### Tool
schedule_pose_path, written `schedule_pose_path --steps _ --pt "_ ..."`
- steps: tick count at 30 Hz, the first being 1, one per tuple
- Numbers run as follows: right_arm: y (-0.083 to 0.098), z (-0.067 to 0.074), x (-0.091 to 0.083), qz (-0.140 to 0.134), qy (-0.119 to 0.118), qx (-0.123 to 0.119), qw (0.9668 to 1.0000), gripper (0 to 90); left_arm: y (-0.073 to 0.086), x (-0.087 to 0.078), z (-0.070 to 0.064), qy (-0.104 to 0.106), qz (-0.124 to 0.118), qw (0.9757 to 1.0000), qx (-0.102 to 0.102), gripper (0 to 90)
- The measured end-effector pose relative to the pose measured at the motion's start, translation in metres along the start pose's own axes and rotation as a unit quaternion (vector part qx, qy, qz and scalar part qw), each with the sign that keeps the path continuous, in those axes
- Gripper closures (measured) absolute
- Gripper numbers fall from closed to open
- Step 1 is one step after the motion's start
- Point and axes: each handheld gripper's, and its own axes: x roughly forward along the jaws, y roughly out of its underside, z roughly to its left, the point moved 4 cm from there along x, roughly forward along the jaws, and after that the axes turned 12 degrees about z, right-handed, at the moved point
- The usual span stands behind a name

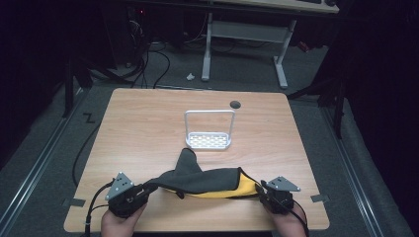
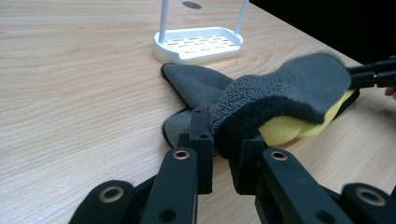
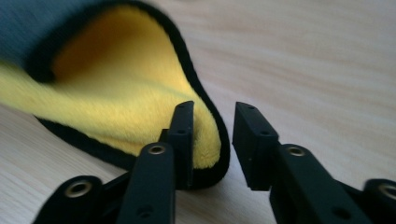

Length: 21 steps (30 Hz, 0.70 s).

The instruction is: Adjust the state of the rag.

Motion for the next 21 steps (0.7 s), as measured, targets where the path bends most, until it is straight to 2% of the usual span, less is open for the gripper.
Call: schedule_pose_path --steps 4,8,10,12,13,14,15,16,18,19,21 --pt "-0.010 0.015 -0.011 -0.036 -0.027 -0.003 0.9990 58.6 0.000 0.003 -0.002 0.004 0.005 1.0000 0.003 80.6" --pt "-0.026 0.044 -0.016 -0.070 -0.072 -0.029 0.9945 46.4 0.001 0.005 -0.003 0.006 0.005 1.0000 0.004 80.3" --pt "-0.033 0.057 -0.010 -0.068 -0.098 -0.034 0.9923 42.6 0.001 0.005 -0.003 0.005 0.006 1.0000 0.003 80.1" --pt "-0.039 0.066 0.001 -0.056 -0.099 -0.053 0.9921 42.3 0.001 0.005 -0.002 0.007 0.005 1.0000 0.001 80.0" --pt "-0.040 0.069 0.005 -0.049 -0.097 -0.058 0.9924 45.9 0.002 0.004 -0.003 0.007 0.004 1.0000 0.001 80.1" --pt "-0.041 0.073 0.012 -0.037 -0.098 -0.070 0.9920 57.4 0.001 0.003 -0.004 0.008 0.003 1.0000 0.002 80.0" --pt "-0.041 0.077 0.017 -0.028 -0.096 -0.086 0.9913 73.8 0.001 0.001 -0.005 0.009 0.002 1.0000 0.003 80.0" --pt "-0.041 0.078 0.017 -0.029 -0.089 -0.092 0.9913 80.3 -0.001 -0.001 -0.007 0.012 -0.002 0.9999 0.005 80.0" --pt "-0.044 0.075 0.009 -0.046 -0.067 -0.097 0.9919 83.4 -0.007 -0.006 -0.011 0.018 -0.007 0.9997 0.014 79.1" --pt "-0.048 0.068 0.001 -0.062 -0.052 -0.090 0.9926 83.5 -0.011 -0.005 -0.013 0.029 -0.008 0.9994 0.017 77.6" --pt "-0.056 0.046 -0.010 -0.089 -0.028 -0.062 0.9937 83.5 -0.019 0.003 -0.018 0.045 -0.002 0.9986 0.027 67.8"
